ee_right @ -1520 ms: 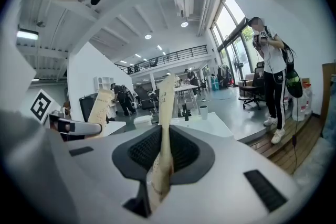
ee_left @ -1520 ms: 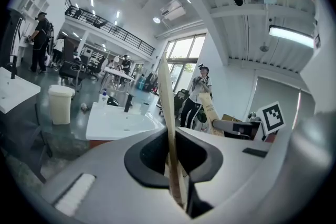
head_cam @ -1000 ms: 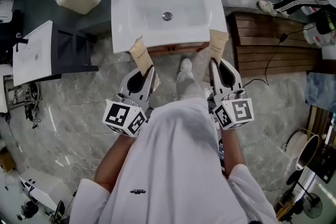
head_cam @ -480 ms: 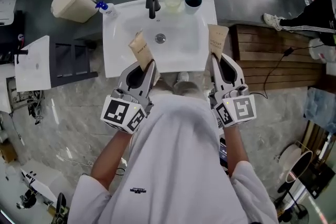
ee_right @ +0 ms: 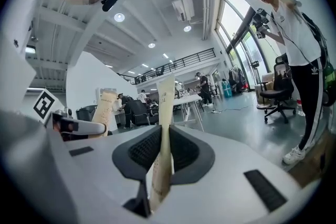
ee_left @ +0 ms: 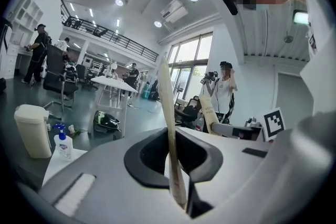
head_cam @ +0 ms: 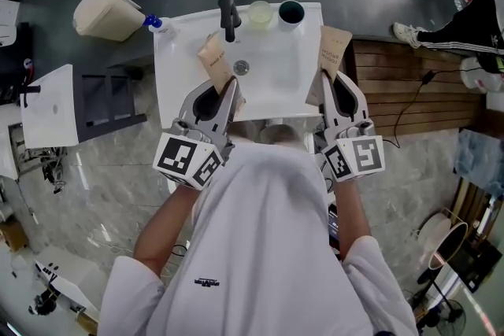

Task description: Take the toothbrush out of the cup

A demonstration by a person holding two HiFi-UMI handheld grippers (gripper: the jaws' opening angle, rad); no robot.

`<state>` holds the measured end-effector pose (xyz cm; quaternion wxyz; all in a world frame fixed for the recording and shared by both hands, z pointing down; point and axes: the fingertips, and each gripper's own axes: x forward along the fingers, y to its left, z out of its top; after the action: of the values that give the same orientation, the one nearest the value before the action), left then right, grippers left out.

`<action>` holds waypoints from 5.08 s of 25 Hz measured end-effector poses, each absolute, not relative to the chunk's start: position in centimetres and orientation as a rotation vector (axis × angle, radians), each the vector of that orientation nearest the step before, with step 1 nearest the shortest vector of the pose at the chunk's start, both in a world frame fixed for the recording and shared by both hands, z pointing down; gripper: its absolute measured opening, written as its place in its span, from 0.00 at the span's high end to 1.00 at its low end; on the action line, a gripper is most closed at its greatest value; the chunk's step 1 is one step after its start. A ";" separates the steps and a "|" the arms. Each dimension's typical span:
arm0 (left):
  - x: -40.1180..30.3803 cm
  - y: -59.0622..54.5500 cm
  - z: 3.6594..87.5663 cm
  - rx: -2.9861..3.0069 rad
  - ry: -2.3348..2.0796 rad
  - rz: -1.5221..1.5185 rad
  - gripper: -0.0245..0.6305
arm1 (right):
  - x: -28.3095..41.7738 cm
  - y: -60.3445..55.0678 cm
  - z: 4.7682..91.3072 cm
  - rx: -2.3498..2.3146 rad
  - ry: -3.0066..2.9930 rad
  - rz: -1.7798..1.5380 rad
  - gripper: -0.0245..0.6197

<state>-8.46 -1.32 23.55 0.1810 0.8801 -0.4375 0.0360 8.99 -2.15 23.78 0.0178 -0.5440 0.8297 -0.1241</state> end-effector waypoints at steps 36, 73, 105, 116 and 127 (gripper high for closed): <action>-6.0 -17.0 32.8 2.394 -1.388 0.068 0.93 | 8.6 -24.3 32.0 -1.474 2.489 -0.209 0.91; -4.8 -16.0 35.8 2.393 -1.347 0.074 0.93 | 7.2 -23.5 37.5 -1.494 2.608 -0.199 0.80; -6.1 -11.0 25.5 2.525 -1.338 0.046 0.93 | 9.5 -10.4 24.6 -1.735 2.708 -0.238 0.94; -6.5 -11.7 24.6 2.558 -1.422 0.015 0.93 | 8.8 -9.0 22.2 -1.705 2.693 -0.229 0.94; -4.8 -17.1 28.0 2.507 -1.596 -0.048 0.93 | 10.4 -10.6 25.7 -1.732 2.645 -0.313 0.94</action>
<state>-4.85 -17.10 28.01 0.0845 0.8404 -0.5350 -0.0162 10.41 -10.63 25.73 -0.0177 -0.5451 0.8324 -0.0986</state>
